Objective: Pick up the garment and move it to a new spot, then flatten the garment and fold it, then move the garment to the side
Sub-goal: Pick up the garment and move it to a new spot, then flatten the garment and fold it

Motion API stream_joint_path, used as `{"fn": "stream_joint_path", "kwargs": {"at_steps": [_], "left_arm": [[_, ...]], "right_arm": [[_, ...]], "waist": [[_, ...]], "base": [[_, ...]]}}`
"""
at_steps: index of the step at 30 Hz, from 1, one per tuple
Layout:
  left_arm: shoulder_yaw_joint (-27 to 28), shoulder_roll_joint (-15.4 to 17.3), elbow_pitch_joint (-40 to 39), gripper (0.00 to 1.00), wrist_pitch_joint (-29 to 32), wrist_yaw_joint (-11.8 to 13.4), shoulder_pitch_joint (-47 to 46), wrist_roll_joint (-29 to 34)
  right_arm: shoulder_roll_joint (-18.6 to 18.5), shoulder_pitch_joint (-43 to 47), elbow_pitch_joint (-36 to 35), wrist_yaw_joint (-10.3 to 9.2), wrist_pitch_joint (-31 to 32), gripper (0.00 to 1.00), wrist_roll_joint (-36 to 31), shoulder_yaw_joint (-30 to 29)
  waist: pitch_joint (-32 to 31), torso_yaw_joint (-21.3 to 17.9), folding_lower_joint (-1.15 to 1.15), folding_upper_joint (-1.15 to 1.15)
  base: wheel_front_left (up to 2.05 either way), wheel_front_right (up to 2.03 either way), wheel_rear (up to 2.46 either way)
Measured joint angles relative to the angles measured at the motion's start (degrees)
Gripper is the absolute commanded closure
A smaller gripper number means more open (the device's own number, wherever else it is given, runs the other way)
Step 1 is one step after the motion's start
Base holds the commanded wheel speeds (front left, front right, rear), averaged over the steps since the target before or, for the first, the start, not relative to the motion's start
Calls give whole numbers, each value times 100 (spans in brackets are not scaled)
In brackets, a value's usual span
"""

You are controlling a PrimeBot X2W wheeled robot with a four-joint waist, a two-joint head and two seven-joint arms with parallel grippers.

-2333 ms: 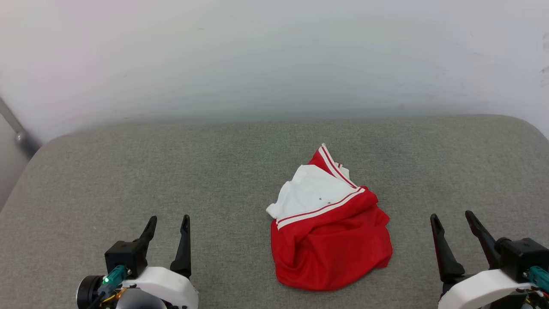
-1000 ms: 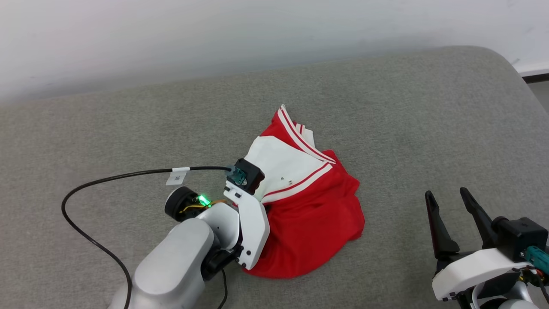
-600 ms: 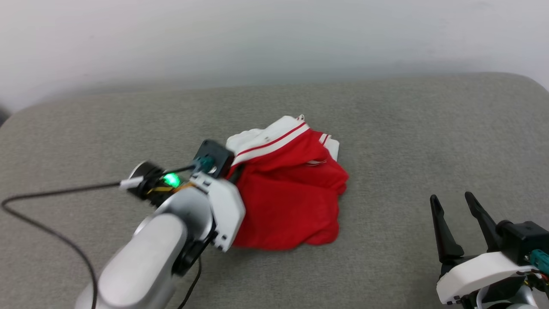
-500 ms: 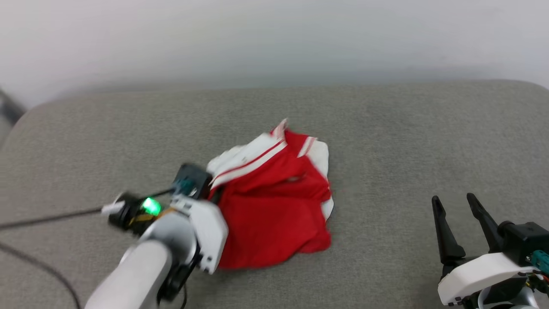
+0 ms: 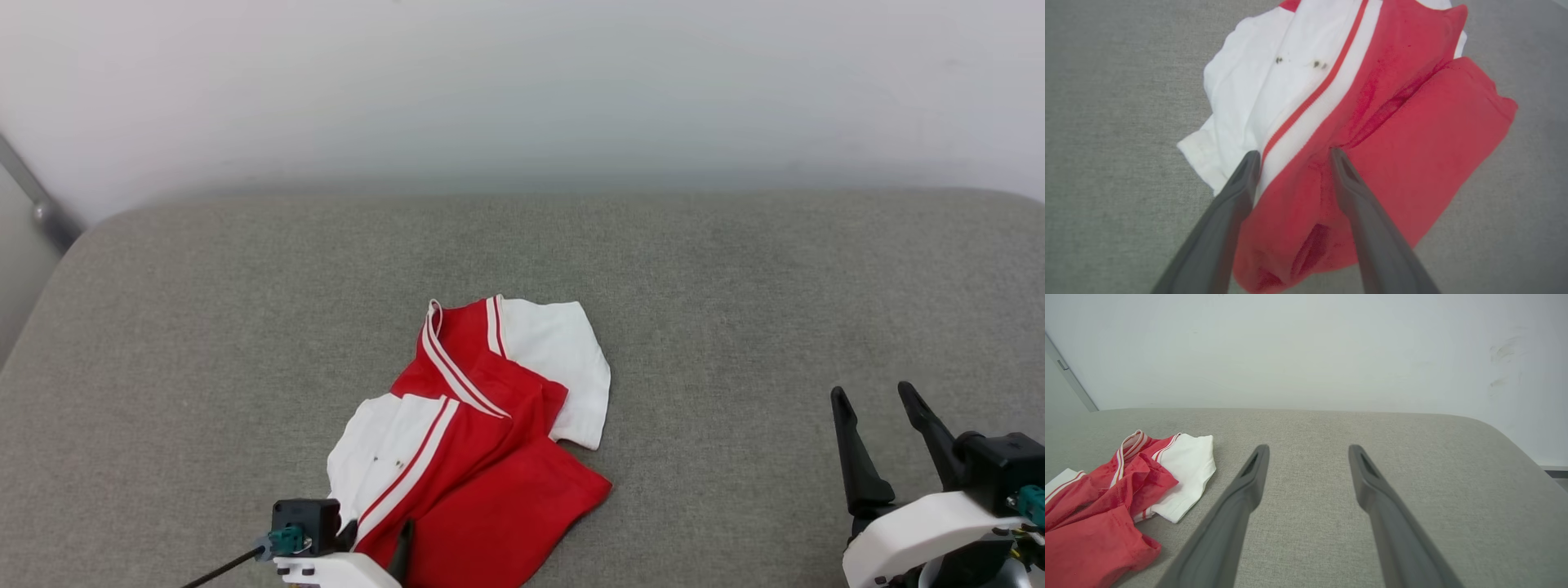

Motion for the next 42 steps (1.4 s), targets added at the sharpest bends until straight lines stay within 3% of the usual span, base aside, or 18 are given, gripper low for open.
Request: {"fn": "stream_joint_path", "kwargs": {"at_steps": [12,25,35,42], "left_arm": [[123,-216,-416,0,-1997,-57,-355,687],[360,-41,-569,0,-2307,-20,-355,711],[199,-175,-576,0,-2347,-116,-618,747],[46,-422,-390,0,-2483,-309,-1014,812]], "right_arm": [[0,132,-145,0,156,0,-74,-60],[1,221,-180,0,256,0,-13,-179],[-21,-877,1362,-1,801,0,-19,-308],[-259,-2207,2577,-1,2185,0,577,494]], "waist": [[-344,-47,-1,0],[-460,71,0,0],[-244,657,0,0],[177,1123,0,0]], "base": [[0,0,0],[0,0,0],[0,0,0],[0,0,0]]}}
